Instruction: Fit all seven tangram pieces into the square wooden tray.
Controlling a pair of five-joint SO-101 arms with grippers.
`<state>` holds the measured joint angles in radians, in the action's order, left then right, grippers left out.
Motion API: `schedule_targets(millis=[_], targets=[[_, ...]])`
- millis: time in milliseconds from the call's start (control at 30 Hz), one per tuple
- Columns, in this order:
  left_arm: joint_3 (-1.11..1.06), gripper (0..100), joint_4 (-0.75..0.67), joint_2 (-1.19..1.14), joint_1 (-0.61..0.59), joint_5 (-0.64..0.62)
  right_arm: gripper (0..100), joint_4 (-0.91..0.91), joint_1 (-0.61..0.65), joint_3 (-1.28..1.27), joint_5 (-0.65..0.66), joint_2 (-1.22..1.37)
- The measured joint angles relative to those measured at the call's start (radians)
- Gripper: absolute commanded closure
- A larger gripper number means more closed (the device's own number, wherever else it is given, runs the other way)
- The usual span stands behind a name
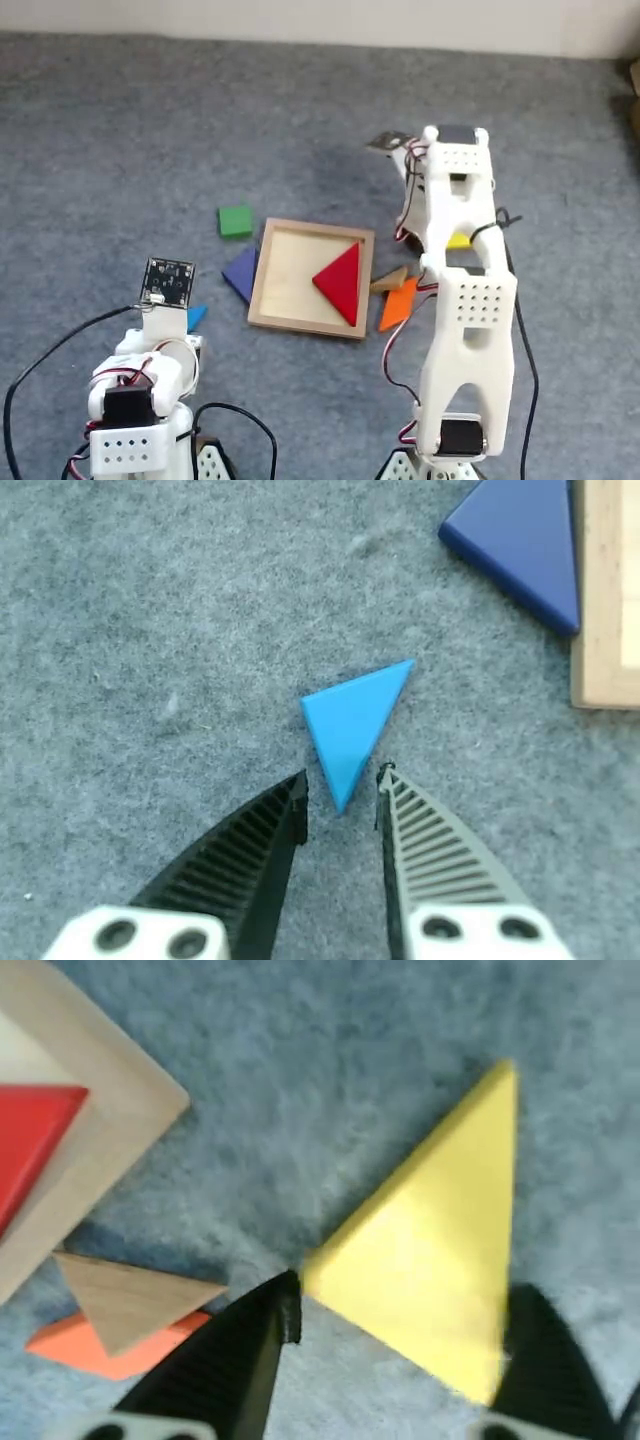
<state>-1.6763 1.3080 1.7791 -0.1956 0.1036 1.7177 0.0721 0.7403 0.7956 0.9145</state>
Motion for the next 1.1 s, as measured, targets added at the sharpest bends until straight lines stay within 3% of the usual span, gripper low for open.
schedule_targets(millis=[367, 533, 667, 1100], targets=[[0.000, 87, 0.000, 0.000, 0.000, 0.000, 82.0, 0.023, -0.003, 0.069, 0.000, 0.018], [0.000, 87, 0.000, 0.000, 0.000, 0.000, 69.3, 0.026, 0.000, 0.069, -0.009, 0.020], [0.000, 87, 0.000, 0.000, 0.000, 0.000, 63.1, 0.032, 0.044, 0.066, -0.100, 0.020], [0.000, 87, 0.000, 0.000, 0.000, 0.000, 62.8, -0.005, 0.107, 0.066, -0.339, 0.040]])
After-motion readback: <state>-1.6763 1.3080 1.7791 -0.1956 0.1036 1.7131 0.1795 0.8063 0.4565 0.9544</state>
